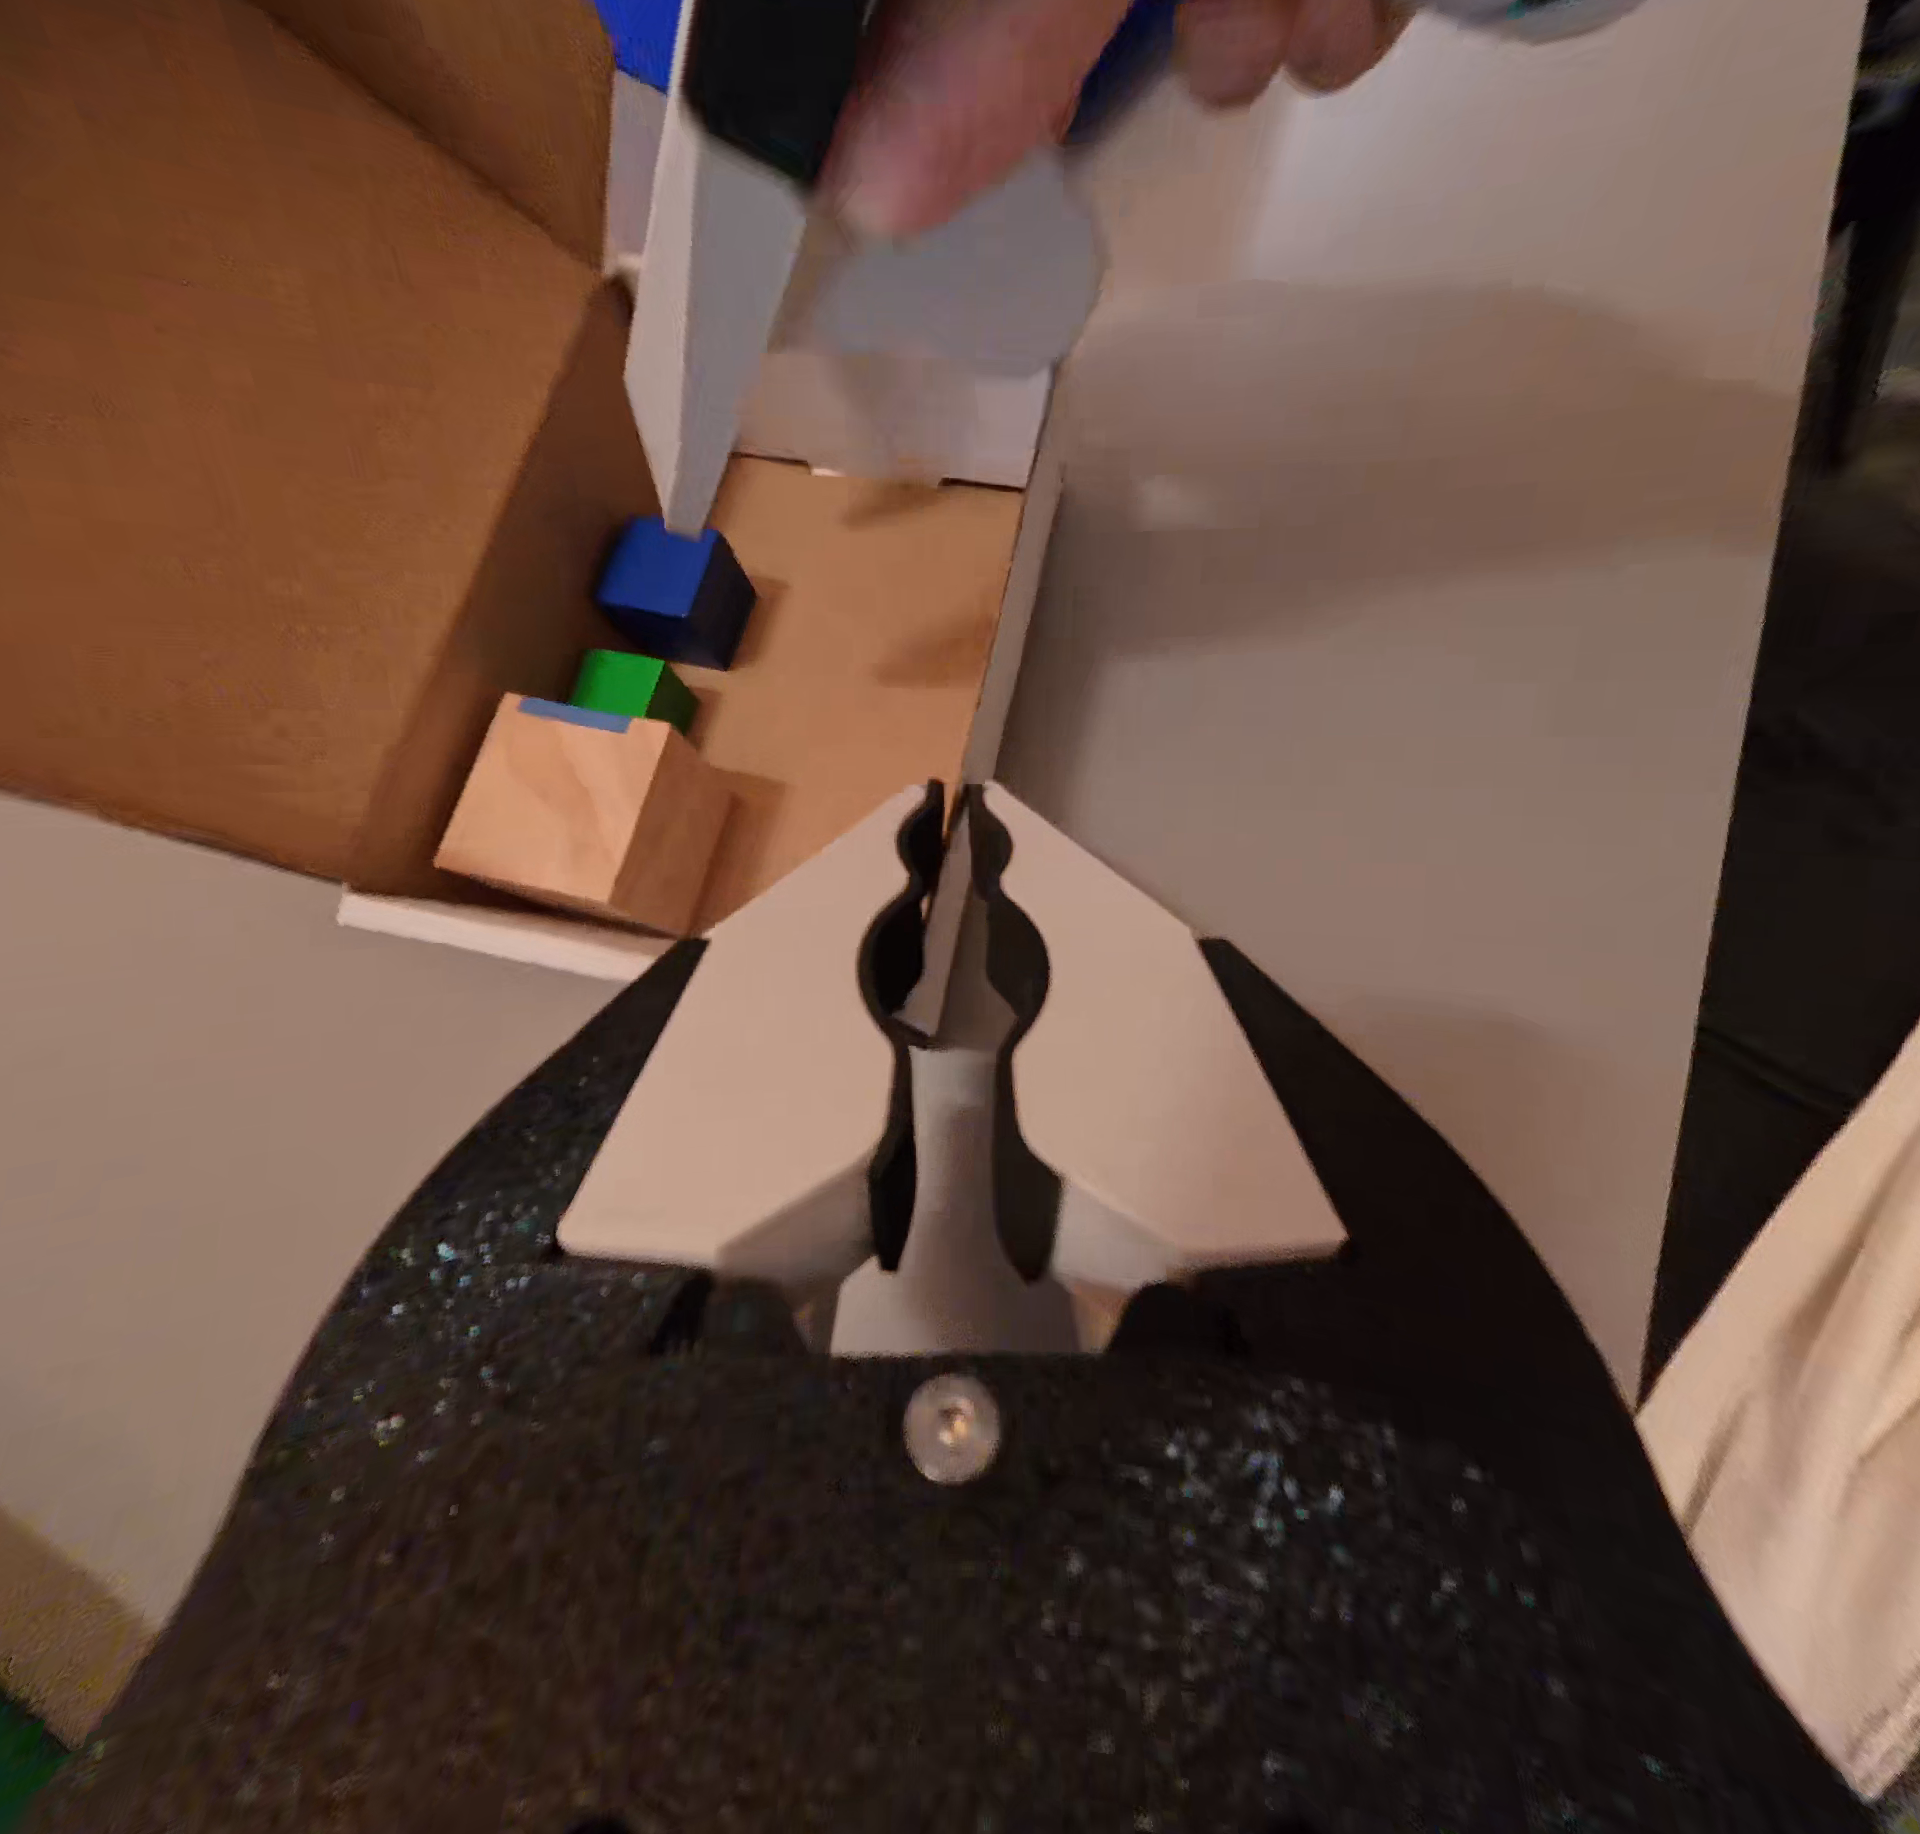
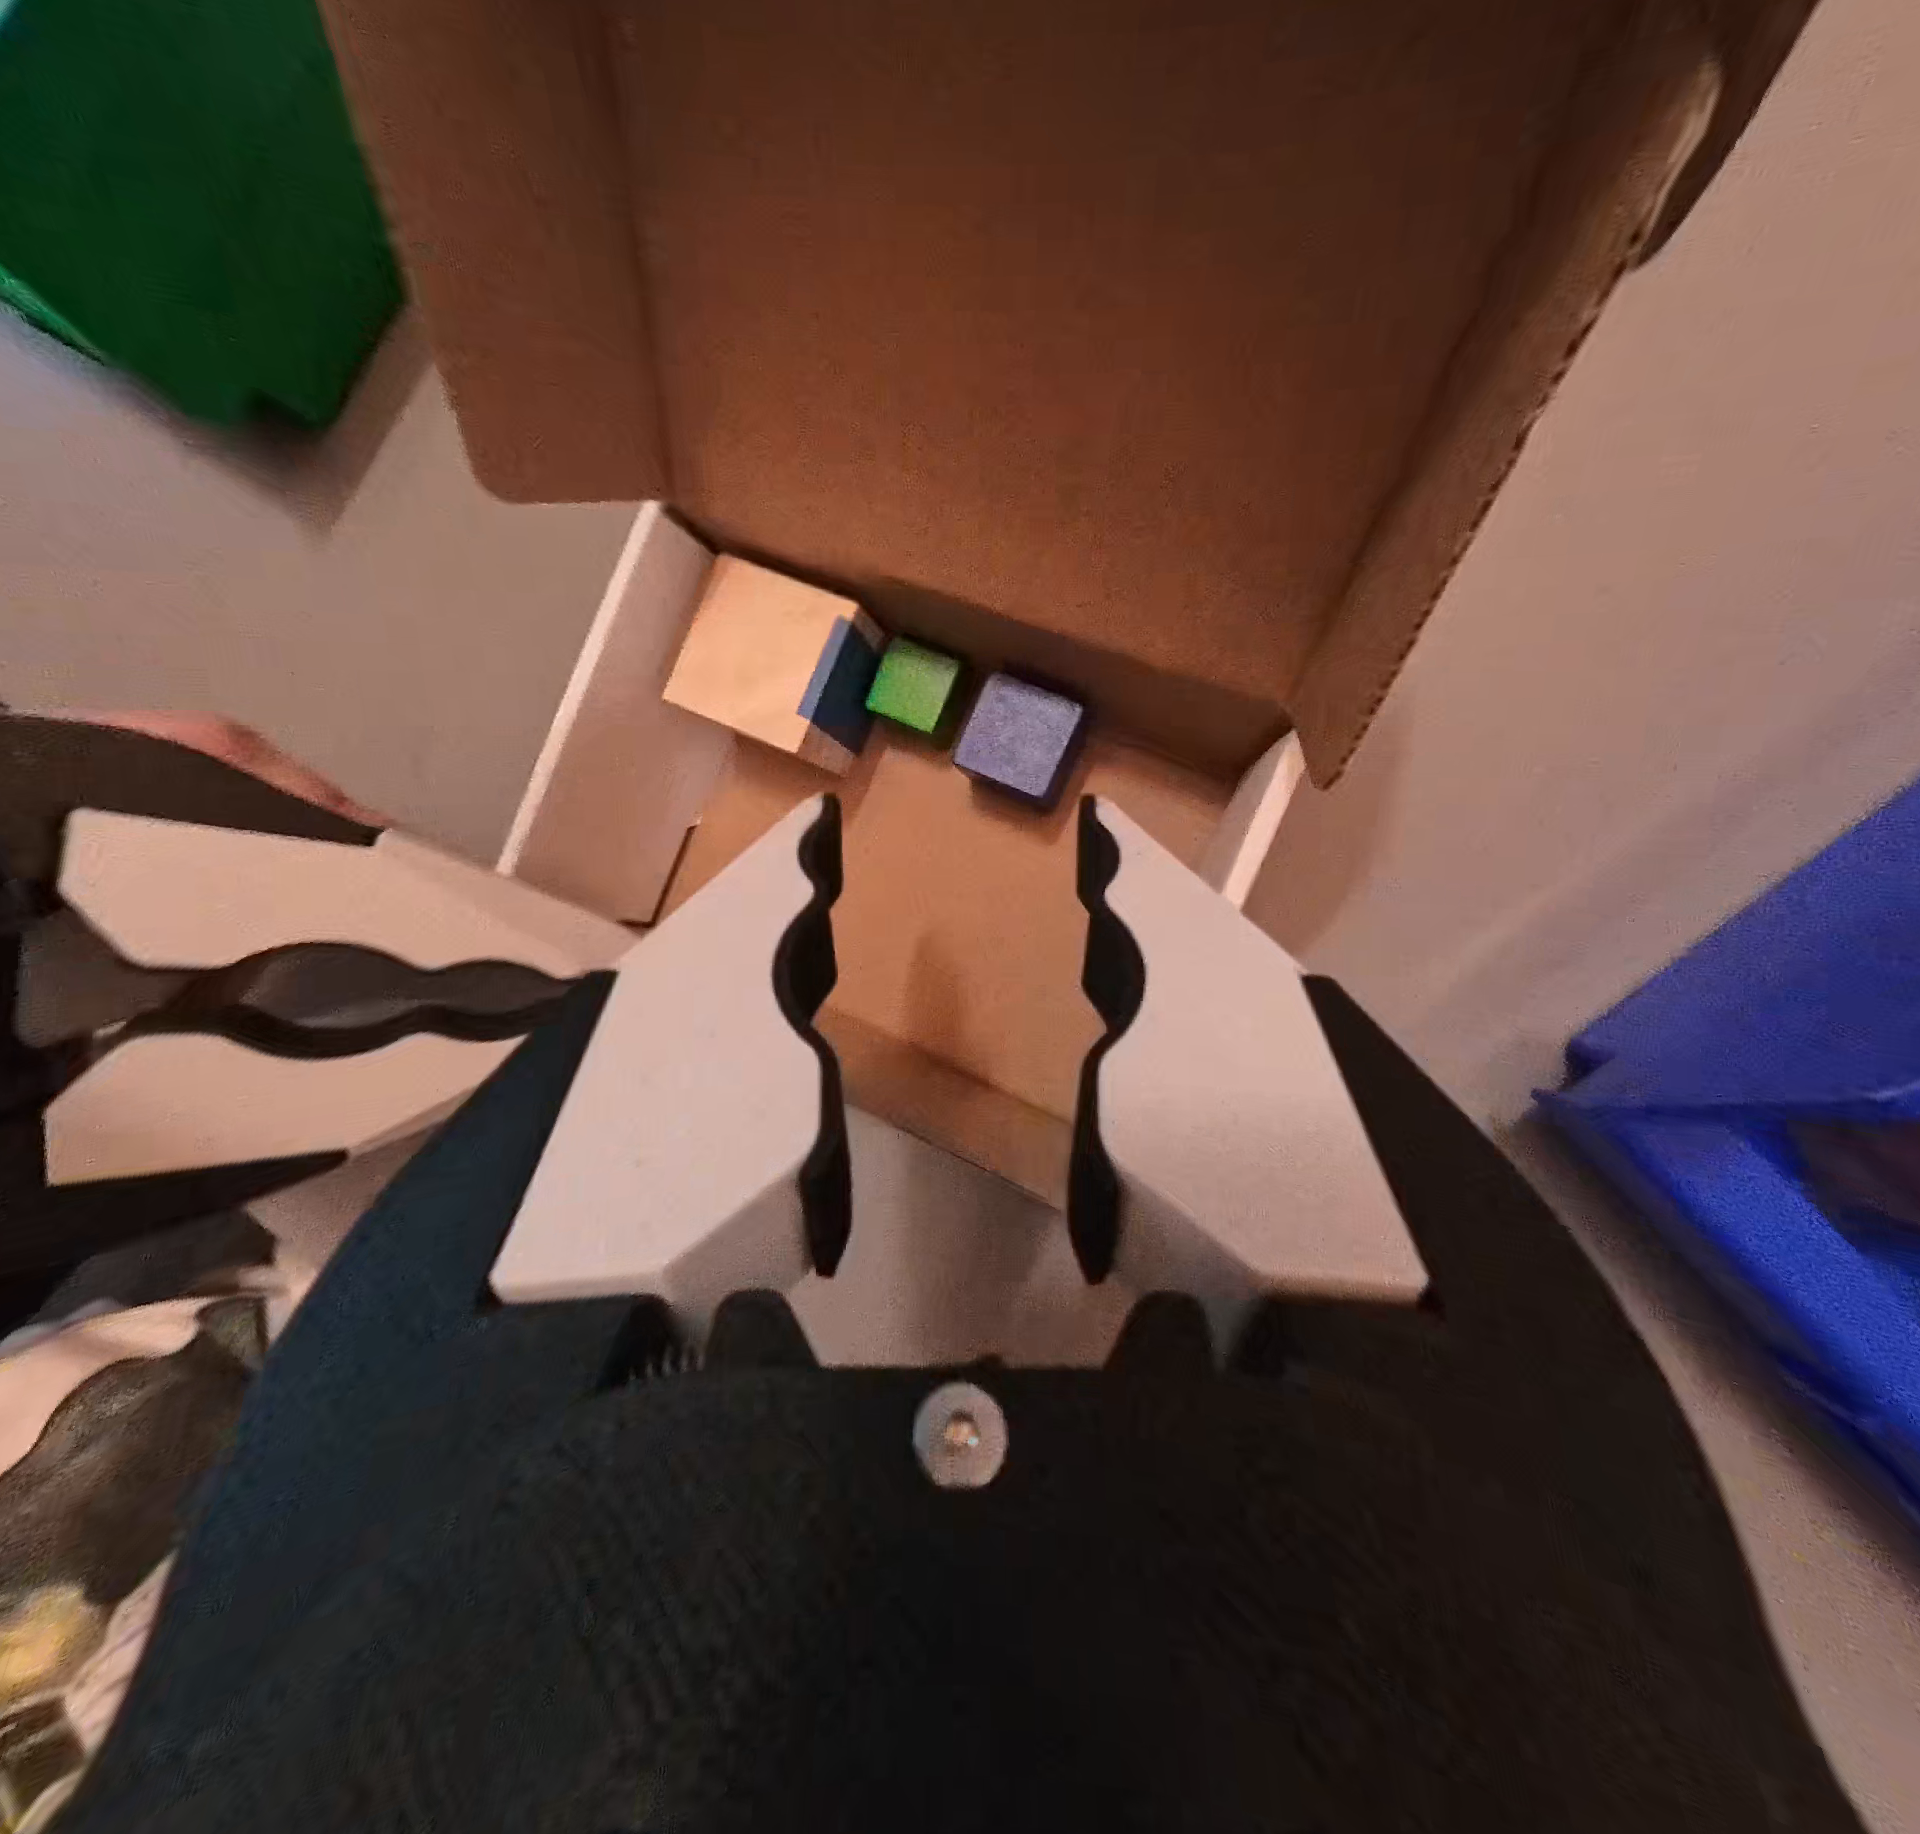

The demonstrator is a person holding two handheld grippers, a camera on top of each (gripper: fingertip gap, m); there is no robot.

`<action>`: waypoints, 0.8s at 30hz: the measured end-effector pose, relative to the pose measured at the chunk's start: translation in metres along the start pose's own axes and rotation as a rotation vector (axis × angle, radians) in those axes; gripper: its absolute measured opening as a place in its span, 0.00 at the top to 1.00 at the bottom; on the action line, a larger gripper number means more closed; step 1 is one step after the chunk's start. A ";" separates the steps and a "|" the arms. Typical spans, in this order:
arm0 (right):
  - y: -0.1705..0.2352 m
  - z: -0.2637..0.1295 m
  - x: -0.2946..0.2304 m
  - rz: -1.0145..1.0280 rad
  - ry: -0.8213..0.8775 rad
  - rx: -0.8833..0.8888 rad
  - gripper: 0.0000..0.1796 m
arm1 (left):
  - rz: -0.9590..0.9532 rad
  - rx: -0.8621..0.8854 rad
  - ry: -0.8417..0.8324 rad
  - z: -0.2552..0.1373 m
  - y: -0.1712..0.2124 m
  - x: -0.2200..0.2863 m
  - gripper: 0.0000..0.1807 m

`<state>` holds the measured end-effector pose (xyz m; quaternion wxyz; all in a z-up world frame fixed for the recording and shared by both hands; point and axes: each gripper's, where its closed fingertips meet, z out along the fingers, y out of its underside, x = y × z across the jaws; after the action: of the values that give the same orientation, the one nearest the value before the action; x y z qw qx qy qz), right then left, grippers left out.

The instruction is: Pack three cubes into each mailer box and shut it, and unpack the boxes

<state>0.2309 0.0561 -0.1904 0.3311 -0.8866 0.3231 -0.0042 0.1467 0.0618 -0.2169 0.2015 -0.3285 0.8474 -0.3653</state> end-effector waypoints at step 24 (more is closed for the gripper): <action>-0.013 0.009 -0.010 -0.140 -0.072 -0.217 0.85 | 0.030 0.058 -0.025 0.006 -0.008 0.001 1.00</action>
<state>0.2327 0.0747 -0.1874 0.2435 -0.9371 0.2470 0.0396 0.1527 0.0536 -0.2151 0.2269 -0.3141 0.8388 -0.3825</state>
